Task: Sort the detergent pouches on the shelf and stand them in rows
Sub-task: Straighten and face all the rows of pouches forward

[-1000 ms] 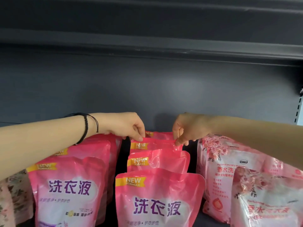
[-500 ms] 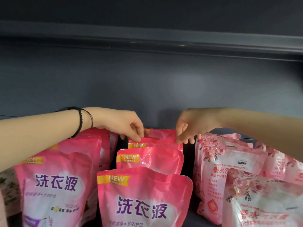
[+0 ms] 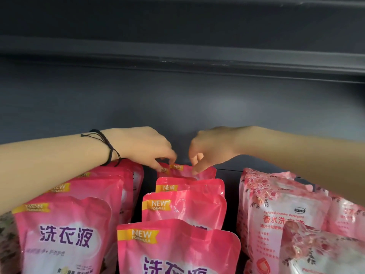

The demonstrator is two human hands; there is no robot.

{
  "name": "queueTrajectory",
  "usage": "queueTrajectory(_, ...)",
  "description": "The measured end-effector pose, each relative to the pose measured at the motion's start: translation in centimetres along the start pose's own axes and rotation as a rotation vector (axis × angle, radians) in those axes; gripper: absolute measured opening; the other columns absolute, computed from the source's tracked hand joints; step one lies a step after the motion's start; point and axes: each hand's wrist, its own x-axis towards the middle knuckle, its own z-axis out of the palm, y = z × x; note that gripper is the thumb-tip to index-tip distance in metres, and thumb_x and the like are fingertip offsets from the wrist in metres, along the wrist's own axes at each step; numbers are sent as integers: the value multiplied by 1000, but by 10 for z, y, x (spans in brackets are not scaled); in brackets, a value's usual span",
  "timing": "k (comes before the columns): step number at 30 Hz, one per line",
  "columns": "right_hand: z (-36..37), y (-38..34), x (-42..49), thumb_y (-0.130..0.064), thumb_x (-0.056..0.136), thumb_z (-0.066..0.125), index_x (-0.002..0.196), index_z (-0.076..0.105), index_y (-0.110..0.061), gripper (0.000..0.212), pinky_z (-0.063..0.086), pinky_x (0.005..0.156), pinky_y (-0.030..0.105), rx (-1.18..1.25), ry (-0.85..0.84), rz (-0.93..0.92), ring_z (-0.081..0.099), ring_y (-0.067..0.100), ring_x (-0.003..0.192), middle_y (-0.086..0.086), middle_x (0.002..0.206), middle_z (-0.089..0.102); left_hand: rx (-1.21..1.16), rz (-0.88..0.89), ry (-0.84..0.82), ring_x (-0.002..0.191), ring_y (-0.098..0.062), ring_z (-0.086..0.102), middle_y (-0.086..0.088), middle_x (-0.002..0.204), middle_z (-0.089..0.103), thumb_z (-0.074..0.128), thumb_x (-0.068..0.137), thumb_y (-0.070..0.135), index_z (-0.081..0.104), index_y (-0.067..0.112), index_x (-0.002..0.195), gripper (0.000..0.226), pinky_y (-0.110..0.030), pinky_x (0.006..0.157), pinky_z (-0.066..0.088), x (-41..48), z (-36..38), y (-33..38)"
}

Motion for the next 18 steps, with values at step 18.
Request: queueTrajectory(18,45,41,21,-32,87,64,61,61,-19,29,44,58,23,-25,-69,137,60,3,63,-7,68,71,-650,-257,77,78,-13,62,3,85,71,60,93,26,68,14,92,14,-27,69,49,41,25,9)
